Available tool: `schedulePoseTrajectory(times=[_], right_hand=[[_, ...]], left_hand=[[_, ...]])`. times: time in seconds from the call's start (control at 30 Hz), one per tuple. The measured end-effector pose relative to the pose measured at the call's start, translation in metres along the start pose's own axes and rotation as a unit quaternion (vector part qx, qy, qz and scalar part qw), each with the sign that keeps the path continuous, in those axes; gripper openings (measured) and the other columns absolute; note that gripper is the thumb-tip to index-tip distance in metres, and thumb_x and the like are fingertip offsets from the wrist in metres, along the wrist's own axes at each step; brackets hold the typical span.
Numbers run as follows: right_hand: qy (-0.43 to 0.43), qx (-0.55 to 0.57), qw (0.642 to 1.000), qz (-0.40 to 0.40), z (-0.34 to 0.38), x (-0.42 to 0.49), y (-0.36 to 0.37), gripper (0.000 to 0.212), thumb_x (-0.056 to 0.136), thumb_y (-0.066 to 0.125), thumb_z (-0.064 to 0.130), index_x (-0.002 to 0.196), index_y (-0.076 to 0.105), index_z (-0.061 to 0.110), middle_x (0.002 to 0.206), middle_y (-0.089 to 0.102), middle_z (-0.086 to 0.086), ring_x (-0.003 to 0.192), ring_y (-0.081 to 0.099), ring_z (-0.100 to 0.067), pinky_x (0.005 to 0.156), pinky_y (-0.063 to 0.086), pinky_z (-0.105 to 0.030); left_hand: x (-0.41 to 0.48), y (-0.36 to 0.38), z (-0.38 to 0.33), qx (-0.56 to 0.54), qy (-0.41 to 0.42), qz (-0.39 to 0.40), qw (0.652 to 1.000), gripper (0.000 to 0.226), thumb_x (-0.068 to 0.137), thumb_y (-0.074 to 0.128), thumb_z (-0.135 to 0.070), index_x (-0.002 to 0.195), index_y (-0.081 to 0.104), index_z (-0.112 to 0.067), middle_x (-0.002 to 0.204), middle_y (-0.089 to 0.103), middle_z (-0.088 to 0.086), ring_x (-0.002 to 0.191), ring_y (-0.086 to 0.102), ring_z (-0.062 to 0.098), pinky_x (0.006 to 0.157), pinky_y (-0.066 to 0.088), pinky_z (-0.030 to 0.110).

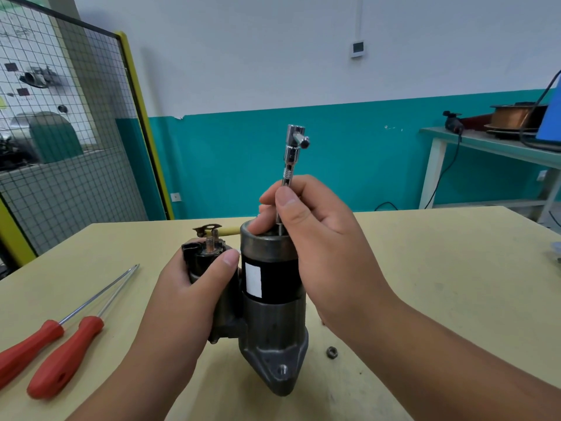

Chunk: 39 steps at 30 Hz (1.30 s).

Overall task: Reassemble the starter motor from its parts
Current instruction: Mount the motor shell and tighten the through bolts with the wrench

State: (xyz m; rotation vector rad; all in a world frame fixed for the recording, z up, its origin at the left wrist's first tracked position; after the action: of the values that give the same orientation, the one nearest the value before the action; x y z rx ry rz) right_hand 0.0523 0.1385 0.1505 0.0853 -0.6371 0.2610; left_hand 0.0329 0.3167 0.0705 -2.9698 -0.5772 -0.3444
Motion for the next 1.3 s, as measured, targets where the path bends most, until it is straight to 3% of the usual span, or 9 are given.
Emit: schedulePoseTrajectory(times=[0.17, 0.3, 0.4, 0.5, 0.6, 0.7, 1.0, 1.1, 1.3], right_hand=[[0.008, 0.015, 1.0, 0.002, -0.0022, 0.0003, -0.0011, 0.025, 0.105, 0.042, 0.041, 0.099, 0.066, 0.035, 0.088, 0.076, 0.005, 0.094, 0.071, -0.014, 0.083, 0.054, -0.028], [-0.011, 0.003, 1.0, -0.004, 0.0015, -0.0003, 0.0002, 0.021, 0.105, 0.046, 0.042, 0.096, 0.063, 0.032, 0.086, 0.075, 0.007, 0.088, 0.071, -0.011, 0.078, 0.056, -0.022], [-0.009, 0.009, 1.0, -0.004, 0.0012, 0.0, -0.0001, 0.022, 0.104, 0.047, 0.042, 0.096, 0.064, 0.031, 0.086, 0.076, 0.006, 0.087, 0.07, -0.009, 0.08, 0.055, -0.019], [0.006, 0.021, 1.0, 0.005, -0.0022, -0.0002, -0.0008, 0.024, 0.105, 0.044, 0.041, 0.099, 0.067, 0.035, 0.089, 0.077, 0.004, 0.093, 0.07, -0.009, 0.08, 0.054, -0.019], [0.012, 0.013, 1.0, 0.009, -0.0018, -0.0001, -0.0009, 0.025, 0.105, 0.043, 0.041, 0.1, 0.067, 0.035, 0.09, 0.077, 0.006, 0.094, 0.071, -0.009, 0.081, 0.054, -0.015], [0.02, 0.005, 1.0, 0.011, -0.0024, 0.0013, -0.0004, 0.023, 0.103, 0.045, 0.045, 0.099, 0.066, 0.035, 0.09, 0.077, 0.007, 0.092, 0.072, -0.01, 0.079, 0.058, -0.022], [0.019, 0.021, 1.0, 0.01, -0.0011, 0.0013, -0.0013, 0.021, 0.102, 0.051, 0.043, 0.1, 0.068, 0.033, 0.087, 0.076, 0.008, 0.091, 0.07, -0.005, 0.081, 0.052, -0.01], [0.031, 0.03, 0.999, 0.018, -0.0029, 0.0007, -0.0016, 0.024, 0.102, 0.047, 0.043, 0.103, 0.07, 0.035, 0.088, 0.076, 0.007, 0.092, 0.071, -0.008, 0.08, 0.056, -0.016], [0.038, 0.021, 0.999, 0.014, -0.0026, 0.001, -0.0014, 0.023, 0.101, 0.045, 0.044, 0.097, 0.067, 0.036, 0.089, 0.077, 0.006, 0.092, 0.072, -0.012, 0.082, 0.058, -0.028]], left_hand=[[0.0006, 0.0005, -0.0003, -0.002, 0.002, 0.001, 1.0, 0.049, 0.061, 0.07, -0.076, 0.099, 0.073, -0.046, 0.094, 0.081, -0.002, 0.084, 0.08, 0.031, 0.046, 0.057, 0.04], [0.0007, 0.0009, -0.0006, -0.016, 0.003, 0.001, 1.0, 0.051, 0.06, 0.072, -0.074, 0.103, 0.074, -0.046, 0.099, 0.082, -0.003, 0.092, 0.08, 0.027, 0.068, 0.066, 0.061], [-0.0004, 0.0009, -0.0015, -0.016, 0.0, 0.0, 1.0, 0.052, 0.058, 0.072, -0.075, 0.102, 0.073, -0.048, 0.098, 0.082, -0.004, 0.091, 0.081, 0.028, 0.062, 0.066, 0.056], [-0.0006, 0.0003, -0.0006, -0.018, -0.001, -0.003, 1.0, 0.05, 0.06, 0.073, -0.073, 0.101, 0.074, -0.045, 0.098, 0.081, -0.001, 0.092, 0.079, 0.035, 0.062, 0.063, 0.069], [-0.0006, -0.0001, -0.001, -0.026, -0.003, -0.006, 1.0, 0.051, 0.059, 0.075, -0.074, 0.102, 0.075, -0.045, 0.1, 0.081, -0.001, 0.096, 0.079, 0.035, 0.067, 0.063, 0.07], [-0.0007, 0.0003, -0.0019, -0.025, -0.003, -0.005, 1.0, 0.05, 0.06, 0.074, -0.074, 0.101, 0.075, -0.045, 0.1, 0.081, 0.0, 0.094, 0.079, 0.036, 0.065, 0.062, 0.073], [-0.0013, 0.0016, -0.0023, -0.021, -0.002, -0.001, 1.0, 0.052, 0.058, 0.073, -0.077, 0.102, 0.074, -0.049, 0.1, 0.081, -0.004, 0.095, 0.079, 0.033, 0.063, 0.065, 0.062], [-0.0013, 0.0009, -0.0018, -0.002, -0.001, -0.005, 1.0, 0.049, 0.059, 0.069, -0.078, 0.1, 0.072, -0.05, 0.094, 0.081, -0.004, 0.085, 0.08, 0.033, 0.05, 0.06, 0.046], [-0.0014, 0.0012, -0.0031, -0.007, 0.002, -0.002, 1.0, 0.052, 0.059, 0.07, -0.076, 0.101, 0.073, -0.048, 0.096, 0.081, -0.004, 0.086, 0.08, 0.028, 0.055, 0.064, 0.05]])
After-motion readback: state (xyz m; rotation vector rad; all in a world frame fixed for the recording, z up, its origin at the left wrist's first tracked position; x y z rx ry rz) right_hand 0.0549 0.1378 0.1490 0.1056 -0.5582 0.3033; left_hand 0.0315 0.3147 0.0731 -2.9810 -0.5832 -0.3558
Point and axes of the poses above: each hand's wrist, its own x-axis towards the middle knuckle, its own y-axis out of the palm, z = x × y, the point moved 7 cm from there along x, towards the middle knuckle
